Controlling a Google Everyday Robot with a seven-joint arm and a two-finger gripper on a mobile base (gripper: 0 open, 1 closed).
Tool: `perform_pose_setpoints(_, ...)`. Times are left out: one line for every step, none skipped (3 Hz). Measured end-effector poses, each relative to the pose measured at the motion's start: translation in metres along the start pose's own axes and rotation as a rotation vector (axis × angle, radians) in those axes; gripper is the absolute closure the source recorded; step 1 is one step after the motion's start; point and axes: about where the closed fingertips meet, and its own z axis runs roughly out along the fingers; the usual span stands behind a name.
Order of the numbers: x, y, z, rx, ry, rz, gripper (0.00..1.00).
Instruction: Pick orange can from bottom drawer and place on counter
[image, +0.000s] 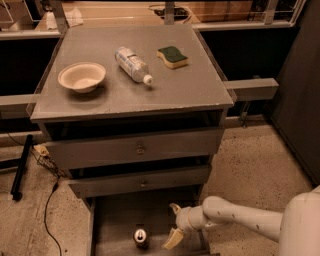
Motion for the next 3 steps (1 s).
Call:
perform_pose_setpoints(0.006, 0.002, 0.009, -0.015, -0.012, 0.011, 0.0)
perform_pose_setpoints(0.033, -0.008, 0.053, -0.075, -0.059, 0.027, 0.0)
perform_pose_setpoints(0.033, -0.011, 0.053, -0.072, -0.061, 0.029, 0.0)
